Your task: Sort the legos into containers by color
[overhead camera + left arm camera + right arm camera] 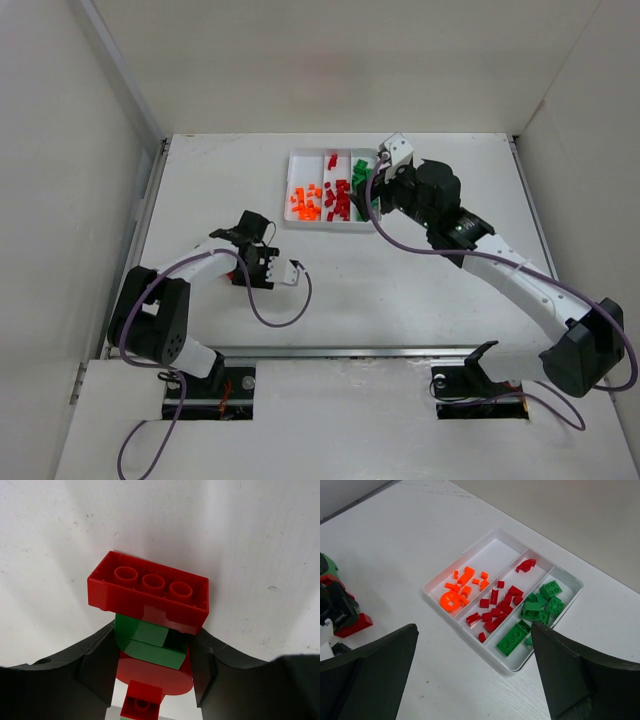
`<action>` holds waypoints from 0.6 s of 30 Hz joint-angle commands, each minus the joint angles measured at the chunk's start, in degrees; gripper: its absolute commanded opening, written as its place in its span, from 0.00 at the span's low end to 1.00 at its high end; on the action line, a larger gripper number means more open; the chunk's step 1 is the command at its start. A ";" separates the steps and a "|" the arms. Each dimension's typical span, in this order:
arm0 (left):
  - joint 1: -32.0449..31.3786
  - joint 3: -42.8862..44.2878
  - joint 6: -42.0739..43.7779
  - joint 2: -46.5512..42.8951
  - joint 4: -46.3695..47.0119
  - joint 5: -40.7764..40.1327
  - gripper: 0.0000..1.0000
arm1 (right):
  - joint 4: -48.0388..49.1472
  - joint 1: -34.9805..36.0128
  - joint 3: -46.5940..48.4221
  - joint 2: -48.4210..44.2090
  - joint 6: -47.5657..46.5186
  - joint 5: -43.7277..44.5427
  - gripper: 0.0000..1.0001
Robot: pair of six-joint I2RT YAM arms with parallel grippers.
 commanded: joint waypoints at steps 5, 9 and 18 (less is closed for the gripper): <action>0.91 3.68 -5.54 -0.29 -2.09 4.02 0.00 | 2.19 0.37 2.87 -0.24 -0.92 -0.49 1.00; 2.22 9.74 -11.32 0.24 -5.60 10.26 0.00 | 2.19 0.37 4.89 -0.24 -2.76 2.22 1.00; 3.28 27.33 -31.01 -1.52 -10.88 29.24 0.00 | 7.63 0.90 9.12 -4.28 -12.96 16.73 1.00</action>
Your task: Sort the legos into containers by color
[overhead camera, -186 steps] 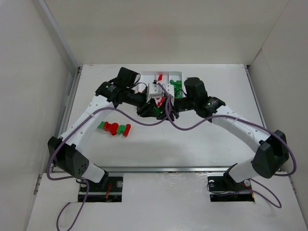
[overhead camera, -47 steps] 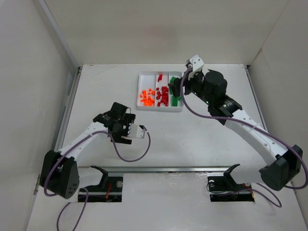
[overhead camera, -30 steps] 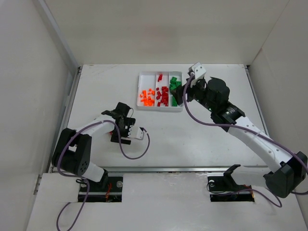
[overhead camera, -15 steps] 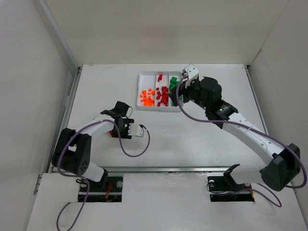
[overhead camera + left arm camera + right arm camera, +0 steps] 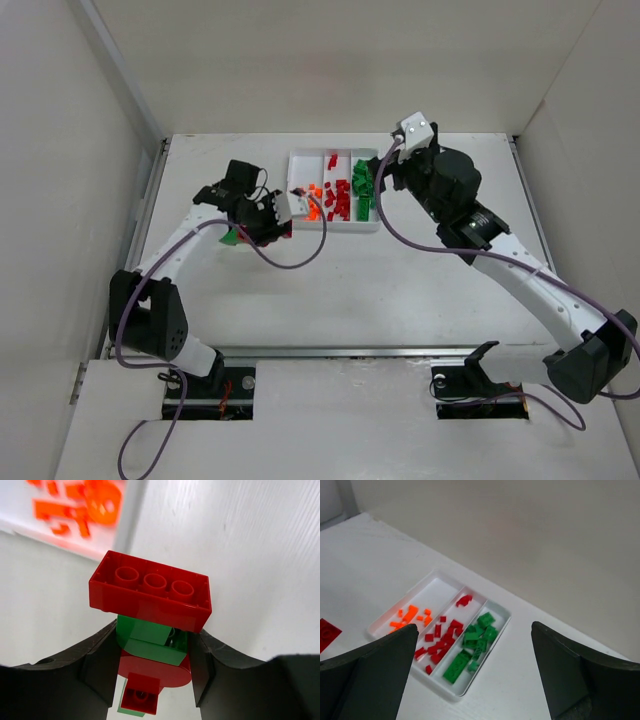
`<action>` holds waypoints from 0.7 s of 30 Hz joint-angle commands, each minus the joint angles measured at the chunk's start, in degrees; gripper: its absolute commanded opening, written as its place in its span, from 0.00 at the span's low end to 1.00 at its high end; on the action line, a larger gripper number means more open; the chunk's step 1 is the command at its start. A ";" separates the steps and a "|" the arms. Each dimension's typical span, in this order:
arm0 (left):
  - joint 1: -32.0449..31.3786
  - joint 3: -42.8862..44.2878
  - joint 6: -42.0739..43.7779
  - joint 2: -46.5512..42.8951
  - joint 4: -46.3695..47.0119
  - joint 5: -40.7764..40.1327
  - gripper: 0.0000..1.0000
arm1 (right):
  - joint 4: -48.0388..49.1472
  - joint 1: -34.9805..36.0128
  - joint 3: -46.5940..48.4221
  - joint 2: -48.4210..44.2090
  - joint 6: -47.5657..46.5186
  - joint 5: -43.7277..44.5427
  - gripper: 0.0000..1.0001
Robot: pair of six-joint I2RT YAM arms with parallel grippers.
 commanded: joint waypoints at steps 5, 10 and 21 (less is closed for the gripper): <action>0.18 12.70 -27.54 -1.69 1.13 12.93 0.00 | 6.96 0.57 3.85 0.19 8.22 -5.06 1.00; 0.18 15.71 -38.28 -1.16 3.42 14.59 0.00 | 5.65 -1.37 8.32 7.55 26.23 -23.51 0.96; 0.18 16.50 -44.44 -1.16 6.15 16.53 0.00 | 5.64 -0.85 14.66 21.72 40.32 -49.83 1.00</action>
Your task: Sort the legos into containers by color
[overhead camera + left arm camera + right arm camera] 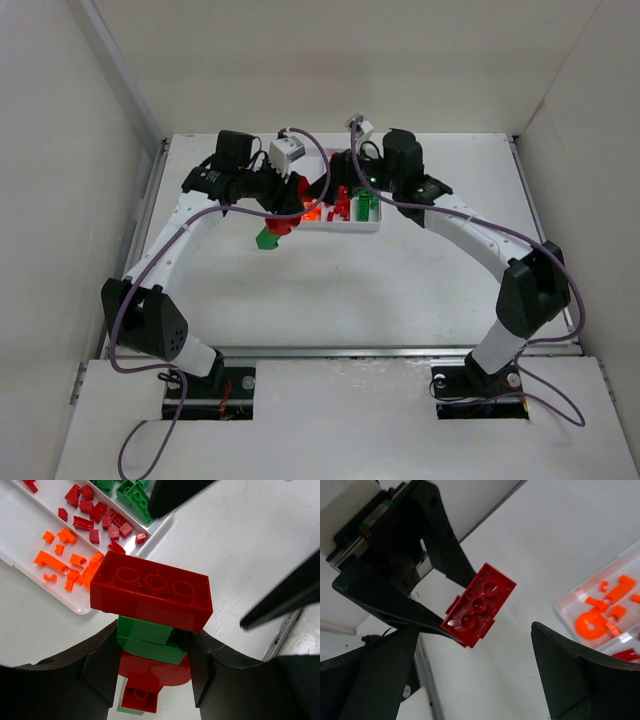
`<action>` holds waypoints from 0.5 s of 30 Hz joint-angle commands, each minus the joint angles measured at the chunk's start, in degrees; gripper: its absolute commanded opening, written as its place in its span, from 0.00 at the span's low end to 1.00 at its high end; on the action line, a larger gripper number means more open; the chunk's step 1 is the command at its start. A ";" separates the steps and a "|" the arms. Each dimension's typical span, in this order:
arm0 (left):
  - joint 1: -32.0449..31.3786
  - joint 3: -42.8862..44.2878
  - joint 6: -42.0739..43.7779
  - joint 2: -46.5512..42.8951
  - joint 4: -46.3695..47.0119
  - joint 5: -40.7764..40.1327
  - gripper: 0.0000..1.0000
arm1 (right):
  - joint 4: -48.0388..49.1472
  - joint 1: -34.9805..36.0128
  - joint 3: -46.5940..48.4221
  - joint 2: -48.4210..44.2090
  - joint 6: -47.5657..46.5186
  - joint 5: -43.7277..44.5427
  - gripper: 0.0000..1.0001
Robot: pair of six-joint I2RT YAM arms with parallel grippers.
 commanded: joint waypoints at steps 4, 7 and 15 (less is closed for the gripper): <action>-0.41 2.01 -3.13 -1.01 2.83 2.41 0.00 | 2.48 1.59 4.26 0.25 3.93 -7.32 0.95; -0.94 2.01 -3.13 -1.01 2.83 1.88 0.00 | 2.48 1.59 3.73 1.39 3.93 -8.18 0.90; -2.17 2.53 -2.08 -1.01 2.83 0.83 0.00 | 2.48 1.59 4.26 3.68 6.99 -7.49 0.79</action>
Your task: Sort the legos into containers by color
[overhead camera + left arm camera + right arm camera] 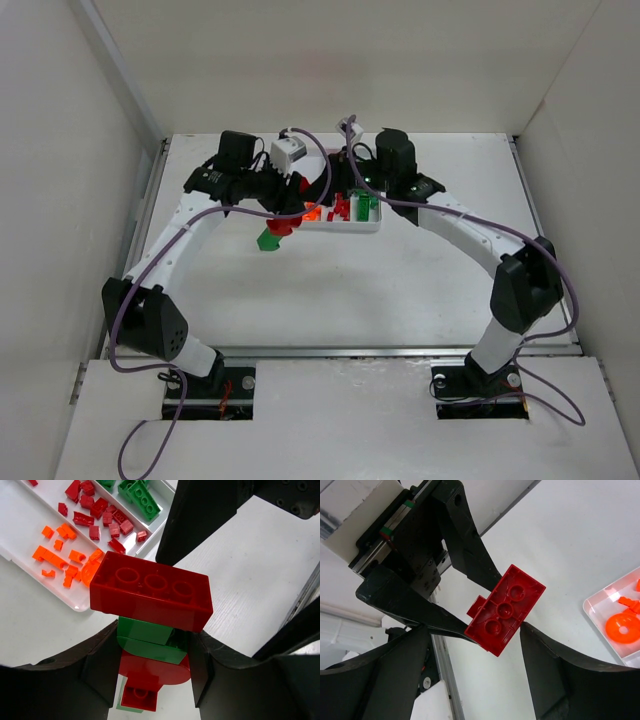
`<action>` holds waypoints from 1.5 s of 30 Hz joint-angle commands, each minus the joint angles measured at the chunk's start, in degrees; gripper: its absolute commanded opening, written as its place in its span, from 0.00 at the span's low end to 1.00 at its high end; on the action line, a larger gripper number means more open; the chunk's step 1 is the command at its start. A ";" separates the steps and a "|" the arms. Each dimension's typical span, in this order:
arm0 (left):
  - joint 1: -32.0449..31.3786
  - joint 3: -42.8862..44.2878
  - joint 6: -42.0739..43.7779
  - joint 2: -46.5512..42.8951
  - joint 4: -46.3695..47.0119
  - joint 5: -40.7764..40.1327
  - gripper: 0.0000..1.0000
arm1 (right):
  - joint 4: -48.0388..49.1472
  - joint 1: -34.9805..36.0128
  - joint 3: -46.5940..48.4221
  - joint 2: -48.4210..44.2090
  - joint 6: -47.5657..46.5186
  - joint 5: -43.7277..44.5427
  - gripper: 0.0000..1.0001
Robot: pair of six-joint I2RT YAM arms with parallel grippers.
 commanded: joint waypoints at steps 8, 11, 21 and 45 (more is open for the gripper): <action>-0.99 1.99 0.63 -1.54 2.65 2.36 0.00 | 2.65 -1.63 3.54 2.98 4.63 -1.80 0.65; -0.99 1.98 0.63 -1.54 2.65 1.74 0.00 | 2.65 -2.43 4.07 3.51 6.03 -2.86 0.60; -1.52 2.59 1.16 -1.54 2.65 0.69 0.00 | 2.65 -1.81 6.45 5.09 6.04 -4.53 0.55; -2.05 1.98 -1.65 -1.01 4.32 -9.16 0.00 | 2.65 -1.20 7.76 7.38 6.04 -9.63 0.51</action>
